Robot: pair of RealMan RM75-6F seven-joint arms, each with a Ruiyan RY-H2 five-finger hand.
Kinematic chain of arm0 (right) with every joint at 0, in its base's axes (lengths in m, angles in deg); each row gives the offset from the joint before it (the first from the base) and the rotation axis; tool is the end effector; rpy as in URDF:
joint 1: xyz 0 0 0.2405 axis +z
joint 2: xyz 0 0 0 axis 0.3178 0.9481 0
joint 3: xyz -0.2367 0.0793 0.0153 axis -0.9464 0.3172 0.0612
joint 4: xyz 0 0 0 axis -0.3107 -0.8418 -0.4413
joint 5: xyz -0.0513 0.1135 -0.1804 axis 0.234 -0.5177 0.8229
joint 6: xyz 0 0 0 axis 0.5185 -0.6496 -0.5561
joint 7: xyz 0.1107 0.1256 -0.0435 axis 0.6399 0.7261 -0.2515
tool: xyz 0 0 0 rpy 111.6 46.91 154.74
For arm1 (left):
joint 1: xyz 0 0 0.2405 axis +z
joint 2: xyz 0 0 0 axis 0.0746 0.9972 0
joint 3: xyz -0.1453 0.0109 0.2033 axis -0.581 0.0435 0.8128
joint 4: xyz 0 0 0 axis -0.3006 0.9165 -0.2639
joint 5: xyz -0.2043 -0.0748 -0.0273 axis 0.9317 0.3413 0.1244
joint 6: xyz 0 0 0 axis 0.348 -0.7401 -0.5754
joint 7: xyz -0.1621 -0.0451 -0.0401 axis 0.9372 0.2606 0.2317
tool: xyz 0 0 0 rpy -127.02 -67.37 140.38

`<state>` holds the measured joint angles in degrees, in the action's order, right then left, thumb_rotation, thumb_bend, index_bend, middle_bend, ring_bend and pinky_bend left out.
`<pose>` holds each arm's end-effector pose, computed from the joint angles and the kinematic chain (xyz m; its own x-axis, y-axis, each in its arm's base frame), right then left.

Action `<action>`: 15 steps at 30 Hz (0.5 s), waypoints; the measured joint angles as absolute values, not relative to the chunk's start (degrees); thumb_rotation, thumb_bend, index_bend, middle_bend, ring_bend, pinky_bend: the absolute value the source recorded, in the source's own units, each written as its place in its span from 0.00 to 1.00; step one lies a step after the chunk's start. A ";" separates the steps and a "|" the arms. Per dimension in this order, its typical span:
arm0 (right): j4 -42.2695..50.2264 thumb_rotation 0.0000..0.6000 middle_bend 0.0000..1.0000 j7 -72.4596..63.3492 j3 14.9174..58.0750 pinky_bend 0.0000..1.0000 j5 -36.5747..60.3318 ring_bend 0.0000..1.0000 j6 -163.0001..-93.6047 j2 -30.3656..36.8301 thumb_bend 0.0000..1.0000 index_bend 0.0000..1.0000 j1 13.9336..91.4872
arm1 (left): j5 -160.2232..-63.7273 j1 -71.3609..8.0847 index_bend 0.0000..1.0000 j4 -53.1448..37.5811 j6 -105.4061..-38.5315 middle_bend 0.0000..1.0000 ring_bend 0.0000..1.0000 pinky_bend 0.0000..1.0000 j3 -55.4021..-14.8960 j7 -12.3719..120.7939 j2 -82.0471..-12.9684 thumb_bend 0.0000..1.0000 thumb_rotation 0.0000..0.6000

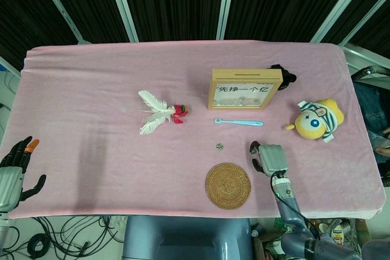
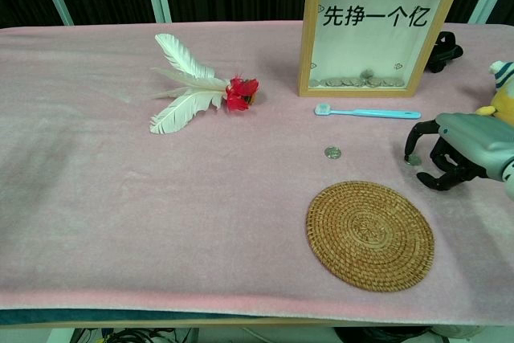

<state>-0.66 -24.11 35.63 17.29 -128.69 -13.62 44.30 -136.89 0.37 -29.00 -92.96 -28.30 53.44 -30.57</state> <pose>-0.2438 -0.3227 -0.0561 0.4052 -0.2125 0.8892 -0.9142 -0.0849 0.3963 -0.3054 0.1989 0.1298 0.3591 0.0357 0.9326 0.9332 0.0030 -0.3594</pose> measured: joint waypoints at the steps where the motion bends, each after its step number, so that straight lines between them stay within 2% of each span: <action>1: -0.73 1.00 0.89 -24.08 35.64 0.96 17.26 0.95 -128.60 -13.62 0.30 0.40 44.31 | -136.88 0.37 0.01 -28.99 -92.96 0.00 0.00 0.20 -28.30 53.44 -30.58 0.35 1.00; 15: -1.10 1.00 0.89 -23.94 35.63 0.96 16.96 0.95 -128.26 -13.65 0.30 0.42 44.23 | -136.91 0.39 0.01 -28.97 -93.02 0.00 0.00 0.20 -28.30 53.40 -30.59 0.35 1.00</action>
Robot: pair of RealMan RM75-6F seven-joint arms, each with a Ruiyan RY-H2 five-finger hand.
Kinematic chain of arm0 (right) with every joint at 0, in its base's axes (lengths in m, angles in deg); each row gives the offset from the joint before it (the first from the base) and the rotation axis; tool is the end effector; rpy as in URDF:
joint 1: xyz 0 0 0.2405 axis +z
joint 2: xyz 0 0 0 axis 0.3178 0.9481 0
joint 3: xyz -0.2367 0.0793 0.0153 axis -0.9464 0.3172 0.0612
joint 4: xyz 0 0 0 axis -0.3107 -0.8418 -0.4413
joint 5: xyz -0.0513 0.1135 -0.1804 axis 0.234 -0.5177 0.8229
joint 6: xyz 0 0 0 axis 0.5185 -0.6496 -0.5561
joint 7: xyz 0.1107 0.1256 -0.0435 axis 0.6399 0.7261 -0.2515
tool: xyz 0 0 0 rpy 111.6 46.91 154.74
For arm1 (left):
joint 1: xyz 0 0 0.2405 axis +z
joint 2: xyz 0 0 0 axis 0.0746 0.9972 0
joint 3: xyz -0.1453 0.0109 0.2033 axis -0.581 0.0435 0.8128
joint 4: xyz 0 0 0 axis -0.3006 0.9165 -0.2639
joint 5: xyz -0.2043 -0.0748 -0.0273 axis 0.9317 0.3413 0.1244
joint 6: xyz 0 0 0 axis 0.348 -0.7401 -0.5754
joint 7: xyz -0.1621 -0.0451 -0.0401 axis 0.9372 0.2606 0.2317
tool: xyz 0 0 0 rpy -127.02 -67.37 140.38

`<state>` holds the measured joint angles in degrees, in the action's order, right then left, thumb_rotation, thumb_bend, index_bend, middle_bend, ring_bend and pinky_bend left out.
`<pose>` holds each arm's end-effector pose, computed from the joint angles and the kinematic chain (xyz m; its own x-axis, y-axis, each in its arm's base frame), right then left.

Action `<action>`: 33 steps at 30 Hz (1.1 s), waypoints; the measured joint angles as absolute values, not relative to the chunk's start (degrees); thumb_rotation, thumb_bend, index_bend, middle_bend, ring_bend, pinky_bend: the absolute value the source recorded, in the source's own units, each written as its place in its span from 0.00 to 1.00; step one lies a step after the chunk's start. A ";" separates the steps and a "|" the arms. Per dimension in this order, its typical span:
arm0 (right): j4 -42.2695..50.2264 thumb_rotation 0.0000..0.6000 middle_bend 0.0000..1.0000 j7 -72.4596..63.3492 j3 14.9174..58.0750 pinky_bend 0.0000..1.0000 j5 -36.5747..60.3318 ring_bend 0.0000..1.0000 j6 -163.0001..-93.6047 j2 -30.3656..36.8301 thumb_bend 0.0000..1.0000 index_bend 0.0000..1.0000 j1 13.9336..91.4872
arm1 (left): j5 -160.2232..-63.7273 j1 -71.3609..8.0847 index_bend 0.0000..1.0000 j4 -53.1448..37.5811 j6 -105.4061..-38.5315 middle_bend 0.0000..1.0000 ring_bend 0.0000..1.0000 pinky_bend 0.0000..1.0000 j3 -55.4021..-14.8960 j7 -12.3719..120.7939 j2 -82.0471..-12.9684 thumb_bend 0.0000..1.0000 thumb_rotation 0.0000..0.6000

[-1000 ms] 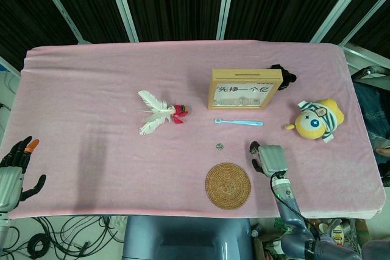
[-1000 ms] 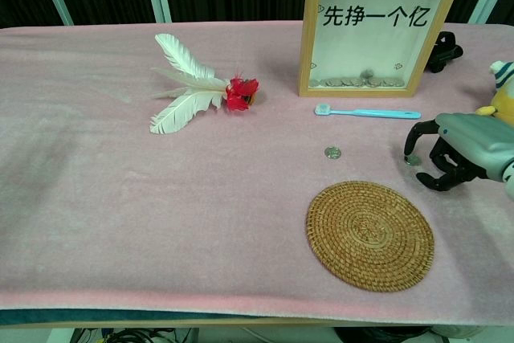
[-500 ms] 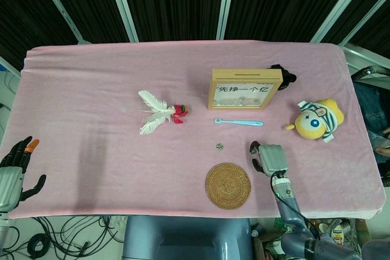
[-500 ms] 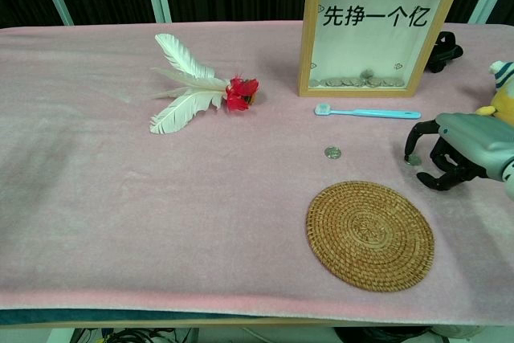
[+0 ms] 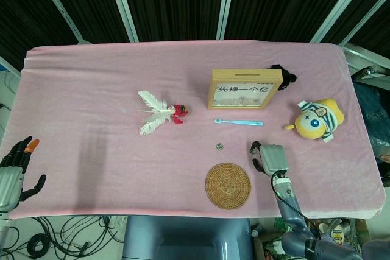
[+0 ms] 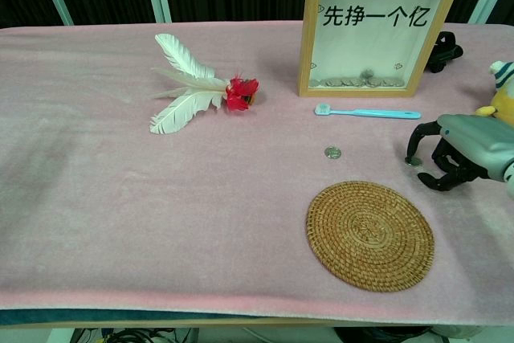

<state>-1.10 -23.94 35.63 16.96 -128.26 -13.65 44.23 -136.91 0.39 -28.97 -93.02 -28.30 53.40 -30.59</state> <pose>-0.2471 -0.3228 -0.0566 0.4053 -0.2199 0.8873 -0.9140 -0.0778 0.3982 -0.3054 0.1988 0.1299 0.3599 0.0348 0.9323 0.9329 0.0030 -0.3602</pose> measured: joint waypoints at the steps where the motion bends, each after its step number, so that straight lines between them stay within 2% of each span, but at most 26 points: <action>1: -1.14 1.00 0.89 -23.93 35.64 0.96 16.95 0.95 -128.24 -13.66 0.30 0.42 44.24 | -136.90 0.39 0.01 -28.97 -93.01 0.00 0.00 0.20 -28.30 53.38 -30.60 0.35 1.00; 33: -2.08 1.00 0.89 -23.67 36.06 0.96 16.47 0.95 -127.44 -14.15 0.30 0.47 44.62 | -137.12 0.45 0.01 -28.85 -93.23 0.00 0.00 0.21 -28.26 53.24 -30.66 0.35 1.00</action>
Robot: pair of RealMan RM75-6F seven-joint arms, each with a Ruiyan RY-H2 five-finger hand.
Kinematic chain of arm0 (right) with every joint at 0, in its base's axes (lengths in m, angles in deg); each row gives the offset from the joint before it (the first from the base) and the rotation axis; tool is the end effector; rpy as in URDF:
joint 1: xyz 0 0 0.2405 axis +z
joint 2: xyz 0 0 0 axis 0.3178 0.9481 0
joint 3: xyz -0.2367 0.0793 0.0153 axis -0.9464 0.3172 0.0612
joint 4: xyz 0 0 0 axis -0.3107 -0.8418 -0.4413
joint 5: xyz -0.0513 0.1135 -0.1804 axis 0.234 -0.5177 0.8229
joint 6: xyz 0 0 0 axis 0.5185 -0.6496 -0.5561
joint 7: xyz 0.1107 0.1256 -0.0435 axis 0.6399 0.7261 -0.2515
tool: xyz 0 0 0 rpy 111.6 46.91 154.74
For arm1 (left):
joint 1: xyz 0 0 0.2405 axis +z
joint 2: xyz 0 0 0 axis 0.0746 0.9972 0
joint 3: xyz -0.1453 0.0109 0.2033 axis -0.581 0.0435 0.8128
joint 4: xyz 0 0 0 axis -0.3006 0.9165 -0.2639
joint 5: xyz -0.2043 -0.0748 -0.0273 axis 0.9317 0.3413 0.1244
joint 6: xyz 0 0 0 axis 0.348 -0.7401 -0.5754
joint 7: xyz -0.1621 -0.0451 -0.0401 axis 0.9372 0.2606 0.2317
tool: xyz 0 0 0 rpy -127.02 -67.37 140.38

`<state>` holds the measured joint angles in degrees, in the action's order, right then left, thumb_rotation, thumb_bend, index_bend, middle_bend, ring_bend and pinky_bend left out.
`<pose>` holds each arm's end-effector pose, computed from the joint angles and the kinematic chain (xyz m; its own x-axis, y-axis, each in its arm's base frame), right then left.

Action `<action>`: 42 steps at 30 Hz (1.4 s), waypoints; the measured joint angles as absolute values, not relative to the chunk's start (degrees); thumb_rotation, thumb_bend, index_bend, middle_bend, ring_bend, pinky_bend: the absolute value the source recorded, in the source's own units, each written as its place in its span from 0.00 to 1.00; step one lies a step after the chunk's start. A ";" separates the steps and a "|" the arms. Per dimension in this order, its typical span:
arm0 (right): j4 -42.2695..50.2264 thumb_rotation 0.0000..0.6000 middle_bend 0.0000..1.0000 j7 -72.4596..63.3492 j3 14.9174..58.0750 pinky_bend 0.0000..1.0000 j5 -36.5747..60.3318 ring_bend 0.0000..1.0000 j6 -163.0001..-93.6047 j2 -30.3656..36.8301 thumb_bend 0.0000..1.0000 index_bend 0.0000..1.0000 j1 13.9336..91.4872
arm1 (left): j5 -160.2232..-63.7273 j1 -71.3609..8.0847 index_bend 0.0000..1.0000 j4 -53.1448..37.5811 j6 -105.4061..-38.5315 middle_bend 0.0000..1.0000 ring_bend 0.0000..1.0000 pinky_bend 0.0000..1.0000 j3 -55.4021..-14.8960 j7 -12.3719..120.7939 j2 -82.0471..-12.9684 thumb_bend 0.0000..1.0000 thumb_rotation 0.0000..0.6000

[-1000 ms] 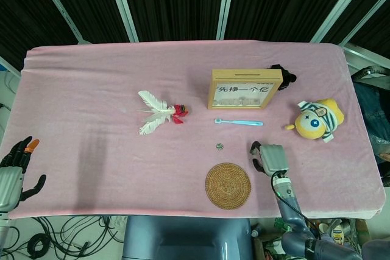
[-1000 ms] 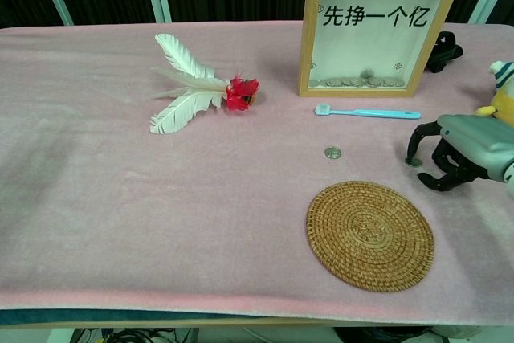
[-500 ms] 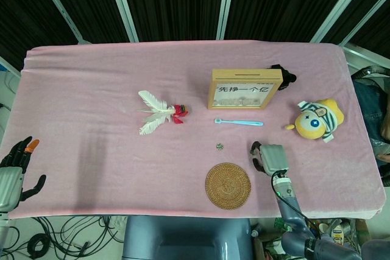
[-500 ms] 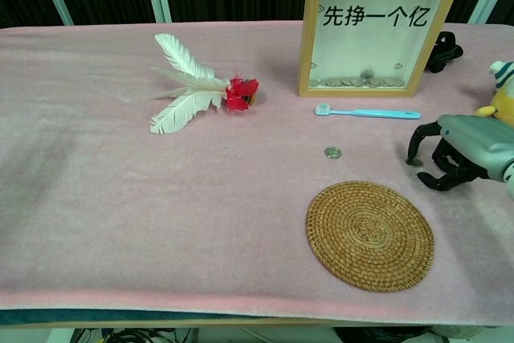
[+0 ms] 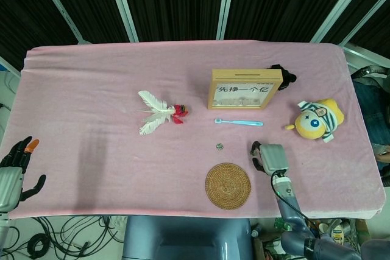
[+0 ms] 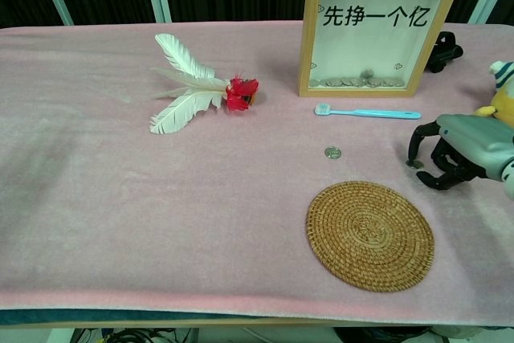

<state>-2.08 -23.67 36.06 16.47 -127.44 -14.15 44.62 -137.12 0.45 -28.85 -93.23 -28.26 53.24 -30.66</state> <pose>-0.2481 -0.3261 -0.0588 0.4016 -0.2263 0.8874 -0.9155 -0.0716 0.3960 -0.3052 0.1983 0.1300 0.3636 0.0321 0.9310 0.9315 0.0004 -0.3638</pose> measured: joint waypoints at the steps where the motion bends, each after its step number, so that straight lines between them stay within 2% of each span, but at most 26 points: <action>1: -2.20 1.00 0.89 -23.67 36.14 0.96 16.40 0.95 -127.32 -14.23 0.30 0.47 44.71 | -137.12 0.46 0.01 -28.85 -93.25 0.00 0.00 0.21 -28.27 53.24 -30.66 0.35 1.00; 14: -3.44 1.00 0.89 -23.00 36.46 0.96 16.19 0.95 -126.58 -15.04 0.31 0.50 45.25 | -137.01 0.48 0.01 -28.87 -93.27 0.00 0.00 0.21 -28.34 53.31 -30.61 0.35 1.00; 42: -3.04 1.00 0.89 -22.18 37.60 0.96 16.07 0.95 -126.49 -14.79 0.34 0.52 46.15 | -136.88 0.53 0.01 -28.97 -93.17 0.00 0.00 0.21 -28.31 53.51 -30.51 0.35 1.00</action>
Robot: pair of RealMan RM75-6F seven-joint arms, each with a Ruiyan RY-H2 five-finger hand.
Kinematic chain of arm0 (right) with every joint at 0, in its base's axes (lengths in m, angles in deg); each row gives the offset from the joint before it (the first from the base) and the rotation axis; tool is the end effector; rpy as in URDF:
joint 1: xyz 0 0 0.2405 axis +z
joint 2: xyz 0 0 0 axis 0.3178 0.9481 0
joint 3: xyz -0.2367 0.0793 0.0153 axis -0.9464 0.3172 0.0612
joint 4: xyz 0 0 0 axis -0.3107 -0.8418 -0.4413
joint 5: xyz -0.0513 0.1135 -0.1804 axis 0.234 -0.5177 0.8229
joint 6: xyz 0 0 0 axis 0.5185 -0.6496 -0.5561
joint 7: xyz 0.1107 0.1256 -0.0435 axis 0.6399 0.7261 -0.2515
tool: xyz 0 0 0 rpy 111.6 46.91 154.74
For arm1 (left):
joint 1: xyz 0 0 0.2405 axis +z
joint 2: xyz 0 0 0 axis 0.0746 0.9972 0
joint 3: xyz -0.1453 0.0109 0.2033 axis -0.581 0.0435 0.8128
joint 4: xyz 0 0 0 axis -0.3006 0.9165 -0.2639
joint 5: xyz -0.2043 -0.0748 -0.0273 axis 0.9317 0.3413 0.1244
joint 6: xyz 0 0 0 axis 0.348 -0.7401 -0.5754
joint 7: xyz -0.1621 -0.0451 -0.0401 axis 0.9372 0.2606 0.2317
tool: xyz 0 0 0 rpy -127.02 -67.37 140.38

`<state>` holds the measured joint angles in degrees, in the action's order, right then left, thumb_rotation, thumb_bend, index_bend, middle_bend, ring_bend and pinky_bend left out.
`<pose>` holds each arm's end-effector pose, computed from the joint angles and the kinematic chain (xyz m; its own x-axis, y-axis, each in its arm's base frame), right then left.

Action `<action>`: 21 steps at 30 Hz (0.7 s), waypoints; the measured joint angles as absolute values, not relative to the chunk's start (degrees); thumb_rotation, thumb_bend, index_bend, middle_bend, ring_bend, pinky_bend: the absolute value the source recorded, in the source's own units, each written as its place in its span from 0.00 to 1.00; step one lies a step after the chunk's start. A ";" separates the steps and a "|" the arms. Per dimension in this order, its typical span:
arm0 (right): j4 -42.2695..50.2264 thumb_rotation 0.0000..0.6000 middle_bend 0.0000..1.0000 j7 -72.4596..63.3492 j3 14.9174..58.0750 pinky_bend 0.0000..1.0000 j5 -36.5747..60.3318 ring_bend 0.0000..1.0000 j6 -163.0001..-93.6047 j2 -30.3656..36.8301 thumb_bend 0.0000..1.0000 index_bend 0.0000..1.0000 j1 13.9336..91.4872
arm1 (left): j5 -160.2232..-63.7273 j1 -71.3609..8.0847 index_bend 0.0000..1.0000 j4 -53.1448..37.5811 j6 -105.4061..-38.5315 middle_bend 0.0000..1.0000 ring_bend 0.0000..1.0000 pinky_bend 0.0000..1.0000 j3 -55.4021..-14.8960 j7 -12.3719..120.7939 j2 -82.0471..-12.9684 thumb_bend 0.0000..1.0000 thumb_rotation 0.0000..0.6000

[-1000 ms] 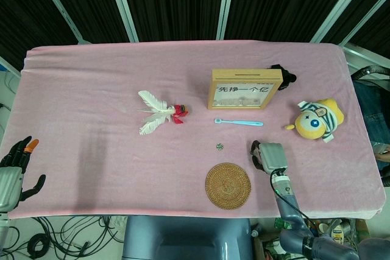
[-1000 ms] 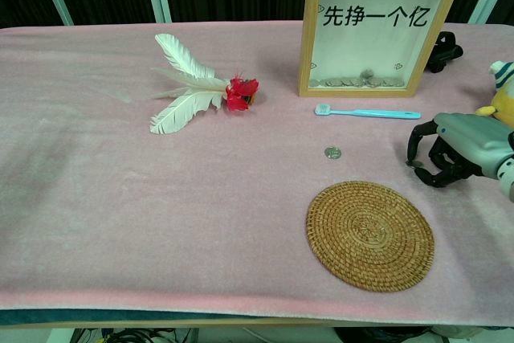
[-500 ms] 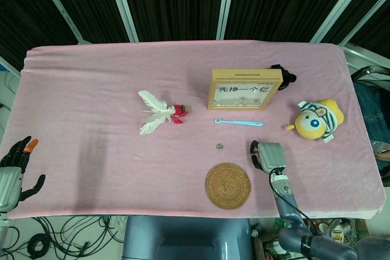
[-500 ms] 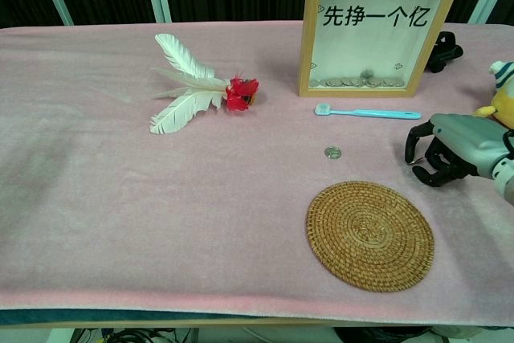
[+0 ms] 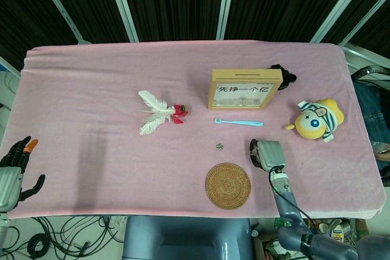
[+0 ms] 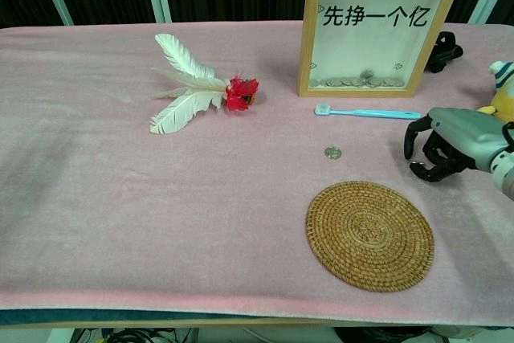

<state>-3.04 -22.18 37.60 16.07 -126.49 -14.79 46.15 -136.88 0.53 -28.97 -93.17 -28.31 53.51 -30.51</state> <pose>-0.2402 -0.3379 -0.0587 0.3722 -0.2157 0.9027 -0.9280 -0.0715 0.3655 -0.3059 0.1981 0.1308 0.3593 0.0328 0.9326 0.9331 0.0059 -0.3597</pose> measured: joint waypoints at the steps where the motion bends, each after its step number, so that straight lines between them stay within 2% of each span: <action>1: -2.92 1.00 0.89 -22.23 37.63 0.96 16.07 0.95 -126.53 -14.68 0.34 0.52 46.17 | -136.87 0.53 0.01 -28.97 -93.17 0.00 0.00 0.21 -28.32 53.51 -30.52 0.35 1.00; 10: -2.56 1.00 0.89 -22.35 37.66 0.96 15.89 0.95 -126.52 -14.30 0.34 0.52 46.27 | -136.74 0.57 0.01 -29.12 -93.11 0.00 0.00 0.21 -28.32 53.59 -30.49 0.35 1.00; 21: -2.39 1.00 0.89 -22.43 37.66 0.96 15.86 0.95 -126.66 -14.17 0.34 0.58 46.40 | -136.72 0.58 0.01 -29.17 -92.97 0.00 0.00 0.21 -28.24 53.76 -30.43 0.35 1.00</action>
<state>-2.39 -22.43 37.66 15.86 -126.66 -14.17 46.40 -136.72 0.58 -29.17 -92.97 -28.24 53.76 -30.43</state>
